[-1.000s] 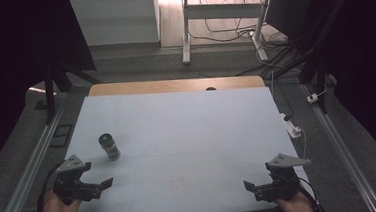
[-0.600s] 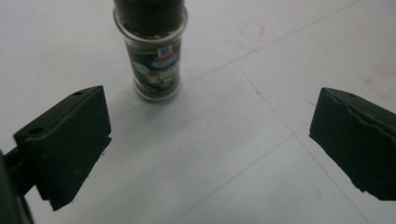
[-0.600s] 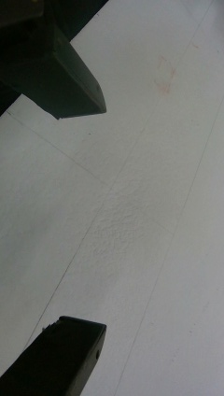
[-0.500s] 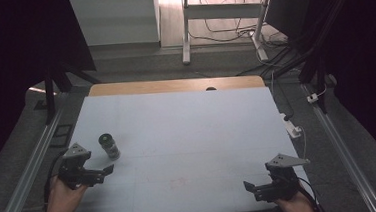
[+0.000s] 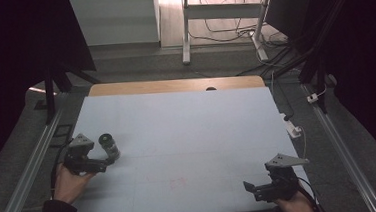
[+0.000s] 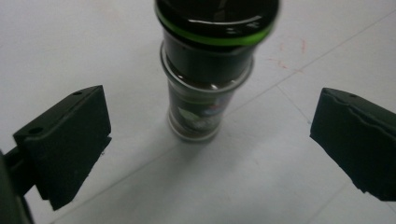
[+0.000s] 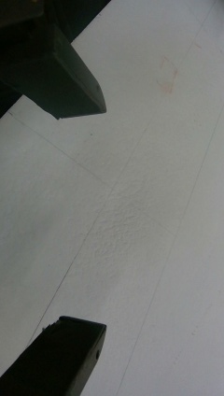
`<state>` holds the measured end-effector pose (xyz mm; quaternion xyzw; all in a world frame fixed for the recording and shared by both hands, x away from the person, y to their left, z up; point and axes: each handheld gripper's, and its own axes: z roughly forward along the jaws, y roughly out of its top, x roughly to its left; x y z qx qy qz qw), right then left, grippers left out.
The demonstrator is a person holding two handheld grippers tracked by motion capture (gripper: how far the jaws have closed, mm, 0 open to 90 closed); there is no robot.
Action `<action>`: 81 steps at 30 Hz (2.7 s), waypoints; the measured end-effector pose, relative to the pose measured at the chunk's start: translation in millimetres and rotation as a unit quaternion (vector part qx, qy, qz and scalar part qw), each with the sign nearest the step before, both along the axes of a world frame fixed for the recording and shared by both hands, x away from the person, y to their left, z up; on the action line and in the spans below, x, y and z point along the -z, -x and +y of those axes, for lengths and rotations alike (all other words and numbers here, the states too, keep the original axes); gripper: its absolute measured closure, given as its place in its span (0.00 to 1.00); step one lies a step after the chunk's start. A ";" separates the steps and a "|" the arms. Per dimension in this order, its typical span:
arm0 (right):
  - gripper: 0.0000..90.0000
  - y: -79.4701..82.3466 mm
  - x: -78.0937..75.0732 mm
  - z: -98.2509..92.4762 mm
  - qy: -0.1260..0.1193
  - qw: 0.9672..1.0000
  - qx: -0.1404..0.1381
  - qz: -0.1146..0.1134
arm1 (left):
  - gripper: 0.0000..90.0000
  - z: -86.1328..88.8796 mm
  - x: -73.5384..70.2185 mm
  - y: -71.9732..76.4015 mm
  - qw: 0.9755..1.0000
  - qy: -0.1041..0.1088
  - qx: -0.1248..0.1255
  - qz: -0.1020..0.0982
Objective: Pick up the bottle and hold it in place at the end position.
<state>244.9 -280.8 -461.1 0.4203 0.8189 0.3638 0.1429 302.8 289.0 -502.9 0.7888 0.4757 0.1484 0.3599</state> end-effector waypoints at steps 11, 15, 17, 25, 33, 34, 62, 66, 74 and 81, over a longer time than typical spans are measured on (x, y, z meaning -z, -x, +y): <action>0.00 0.3 0.1 -0.2 0.001 1.000 -0.001 0.000 | 0.06 3.8 15.5 -24.6 1.000 0.003 0.018 0.017; 0.00 0.6 0.1 -0.3 0.001 1.000 -0.001 0.000 | 0.18 1.5 14.9 -25.7 0.999 -0.023 0.032 0.002; 0.00 0.8 0.1 -0.2 0.001 1.000 0.000 0.000 | 0.22 0.4 14.3 -25.8 0.999 -0.032 0.041 -0.003; 0.00 1.3 0.1 -0.1 0.002 1.000 -0.001 -0.001 | 0.58 -1.5 14.7 -25.7 0.996 -0.044 0.072 0.002; 0.00 1.3 0.1 0.2 0.004 1.000 -0.002 -0.001 | 0.59 -2.5 13.0 -26.6 0.997 -0.044 0.065 0.011; 0.00 1.3 0.1 0.1 0.004 1.000 -0.002 -0.001 | 0.59 -2.6 12.8 -27.0 0.997 -0.044 0.063 0.013; 0.00 0.0 0.4 -0.6 -0.002 1.000 0.001 0.006 | 0.60 -63.3 -27.1 -34.6 0.995 -0.026 0.092 0.003; 0.00 -0.8 0.5 -0.6 -0.002 1.000 0.000 0.006 | 0.60 -74.6 -31.1 -38.4 0.995 -0.024 0.097 0.005; 0.00 -1.4 0.5 0.2 -0.001 1.000 -0.002 0.004 | 0.60 -100.3 -40.5 -48.2 0.994 -0.012 0.106 0.004; 0.00 -1.6 0.5 0.3 -0.001 1.000 -0.003 0.004 | 0.59 -129.6 -43.9 -57.6 0.992 -0.029 0.119 0.001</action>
